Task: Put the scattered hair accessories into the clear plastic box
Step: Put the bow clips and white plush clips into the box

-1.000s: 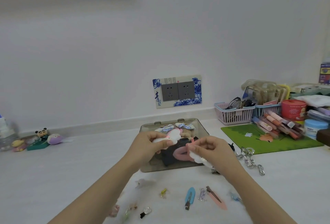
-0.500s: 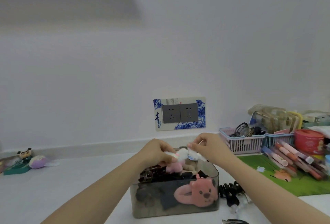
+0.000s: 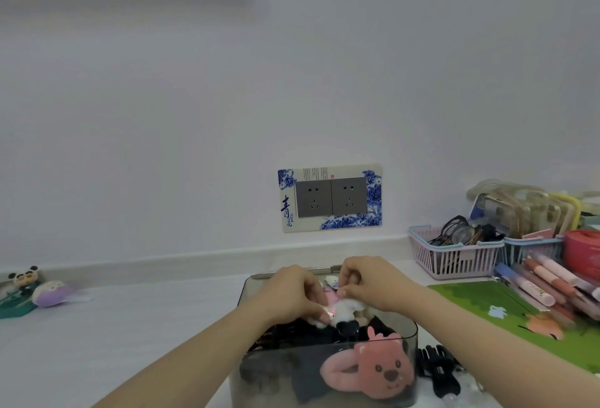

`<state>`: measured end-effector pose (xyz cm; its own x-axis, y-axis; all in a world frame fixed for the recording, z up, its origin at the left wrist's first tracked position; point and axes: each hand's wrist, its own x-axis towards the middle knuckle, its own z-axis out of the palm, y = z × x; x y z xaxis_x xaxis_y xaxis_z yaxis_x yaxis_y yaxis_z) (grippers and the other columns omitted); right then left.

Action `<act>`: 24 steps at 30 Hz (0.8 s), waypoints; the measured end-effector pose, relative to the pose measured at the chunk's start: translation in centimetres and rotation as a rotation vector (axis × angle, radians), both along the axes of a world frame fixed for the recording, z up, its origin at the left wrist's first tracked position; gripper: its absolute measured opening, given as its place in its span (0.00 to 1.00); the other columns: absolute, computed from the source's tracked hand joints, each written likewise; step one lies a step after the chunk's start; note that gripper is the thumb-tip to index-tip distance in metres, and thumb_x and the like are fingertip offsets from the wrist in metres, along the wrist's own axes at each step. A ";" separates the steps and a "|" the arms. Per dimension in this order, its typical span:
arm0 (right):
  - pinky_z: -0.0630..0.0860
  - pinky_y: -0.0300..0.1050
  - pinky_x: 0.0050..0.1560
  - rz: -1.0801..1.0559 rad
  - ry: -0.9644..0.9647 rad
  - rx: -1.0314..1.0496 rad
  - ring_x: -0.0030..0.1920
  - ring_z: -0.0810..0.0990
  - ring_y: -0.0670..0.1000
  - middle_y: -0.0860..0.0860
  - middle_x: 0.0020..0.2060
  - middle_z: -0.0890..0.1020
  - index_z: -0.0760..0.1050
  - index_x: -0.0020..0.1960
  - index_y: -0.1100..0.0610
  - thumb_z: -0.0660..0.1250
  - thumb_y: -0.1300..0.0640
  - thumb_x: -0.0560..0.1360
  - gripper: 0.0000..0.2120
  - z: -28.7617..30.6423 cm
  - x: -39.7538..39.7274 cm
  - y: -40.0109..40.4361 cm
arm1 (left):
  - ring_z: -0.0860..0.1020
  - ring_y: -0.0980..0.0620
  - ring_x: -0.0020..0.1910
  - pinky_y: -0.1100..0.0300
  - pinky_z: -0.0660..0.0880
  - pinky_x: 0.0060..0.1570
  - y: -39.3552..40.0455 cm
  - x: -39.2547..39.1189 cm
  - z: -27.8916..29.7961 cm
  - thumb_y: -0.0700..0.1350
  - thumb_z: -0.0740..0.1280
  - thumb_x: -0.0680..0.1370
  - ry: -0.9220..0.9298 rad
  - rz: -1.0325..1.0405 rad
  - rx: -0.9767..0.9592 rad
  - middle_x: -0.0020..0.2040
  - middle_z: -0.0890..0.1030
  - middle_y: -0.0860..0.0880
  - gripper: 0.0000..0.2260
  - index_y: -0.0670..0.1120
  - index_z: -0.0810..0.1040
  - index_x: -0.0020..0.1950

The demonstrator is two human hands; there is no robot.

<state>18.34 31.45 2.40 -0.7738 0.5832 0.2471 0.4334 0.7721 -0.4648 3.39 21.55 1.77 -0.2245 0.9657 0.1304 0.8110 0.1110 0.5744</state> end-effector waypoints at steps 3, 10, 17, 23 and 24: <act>0.71 0.35 0.39 0.024 -0.022 0.003 0.36 0.75 0.43 0.44 0.35 0.78 0.77 0.43 0.52 0.71 0.52 0.70 0.04 -0.1 0.2 0.0 | 0.81 0.52 0.36 0.56 0.80 0.47 0.0 -0.2 0.0 0.43 0.79 0.64 -0.017 -0.004 0.006 0.36 0.84 0.48 0.07 0.46 0.84 0.38; 0.67 0.42 0.57 0.027 -0.237 0.050 0.44 0.74 0.42 0.43 0.43 0.78 0.78 0.55 0.48 0.67 0.53 0.74 0.10 1.9 1.8 -0.1 | 0.77 0.60 0.36 0.70 0.70 0.35 -0.2 0.3 0.2 0.47 0.78 0.66 -0.016 0.005 0.052 0.37 0.84 0.52 0.07 0.47 0.85 0.41; 0.67 0.28 0.32 -0.027 0.010 -0.109 0.29 0.74 0.37 0.44 0.31 0.78 0.79 0.51 0.55 0.71 0.61 0.70 0.10 2.2 1.6 0.0 | 0.74 0.62 0.32 0.67 0.69 0.35 0.2 0.9 0.0 0.45 0.76 0.68 -0.006 0.003 0.020 0.33 0.80 0.55 0.05 0.47 0.85 0.41; 0.76 0.44 0.49 -0.062 -0.164 -0.037 0.37 0.78 0.49 0.50 0.36 0.80 0.76 0.48 0.53 0.70 0.62 0.71 0.09 1.2 0.3 -0.7 | 0.74 0.61 0.33 0.69 0.68 0.33 0.2 1.1 -0.2 0.44 0.76 0.69 -0.015 0.012 0.014 0.33 0.80 0.55 0.05 0.46 0.86 0.42; 0.76 0.43 0.49 -0.067 -0.190 0.015 0.38 0.78 0.49 0.49 0.36 0.79 0.75 0.44 0.51 0.70 0.62 0.70 0.08 1.2 0.2 -0.8 | 0.74 0.61 0.33 0.67 0.70 0.34 0.2 1.2 -0.2 0.44 0.75 0.69 -0.008 0.013 0.013 0.33 0.81 0.54 0.04 0.46 0.86 0.42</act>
<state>18.57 30.70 3.59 -0.7666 0.6327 0.1092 0.5633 0.7444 -0.3586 4.56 21.76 1.57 -0.2382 0.9609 0.1412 0.8050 0.1140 0.5822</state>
